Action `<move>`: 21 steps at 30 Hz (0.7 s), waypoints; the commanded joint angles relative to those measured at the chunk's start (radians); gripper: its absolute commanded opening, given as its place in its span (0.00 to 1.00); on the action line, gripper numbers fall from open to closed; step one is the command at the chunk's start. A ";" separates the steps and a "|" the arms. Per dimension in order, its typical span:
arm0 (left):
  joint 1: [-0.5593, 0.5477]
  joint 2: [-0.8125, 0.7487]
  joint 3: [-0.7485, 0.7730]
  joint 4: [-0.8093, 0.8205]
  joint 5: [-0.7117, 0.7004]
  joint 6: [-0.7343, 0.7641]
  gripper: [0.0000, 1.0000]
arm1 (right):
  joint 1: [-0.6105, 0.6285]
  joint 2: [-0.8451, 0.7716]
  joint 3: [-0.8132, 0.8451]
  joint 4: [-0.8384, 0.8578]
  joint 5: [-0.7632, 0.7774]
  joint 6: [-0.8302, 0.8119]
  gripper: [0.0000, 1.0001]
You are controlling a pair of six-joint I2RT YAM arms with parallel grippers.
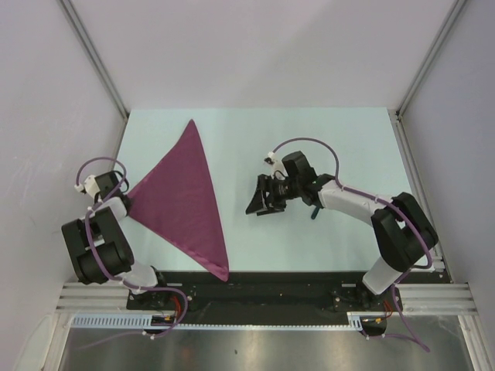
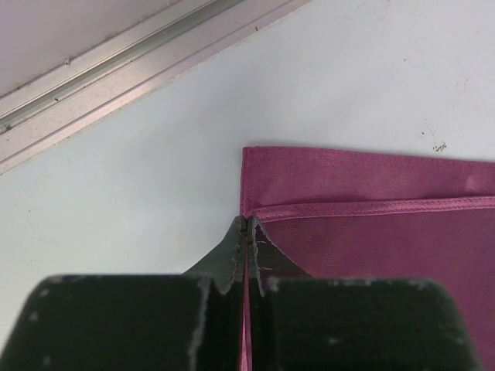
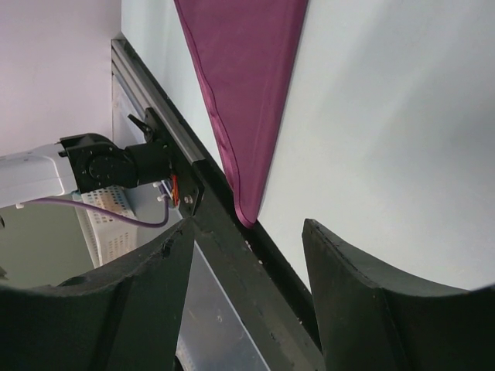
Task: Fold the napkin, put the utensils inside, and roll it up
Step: Fold the napkin
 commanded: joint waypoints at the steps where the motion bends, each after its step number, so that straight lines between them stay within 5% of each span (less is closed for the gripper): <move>1: 0.020 0.000 0.038 0.032 -0.010 0.009 0.00 | 0.009 0.015 0.046 0.021 0.003 0.011 0.63; 21: 0.070 0.054 0.077 0.080 0.063 -0.008 0.00 | 0.056 0.057 0.066 0.030 0.007 0.024 0.63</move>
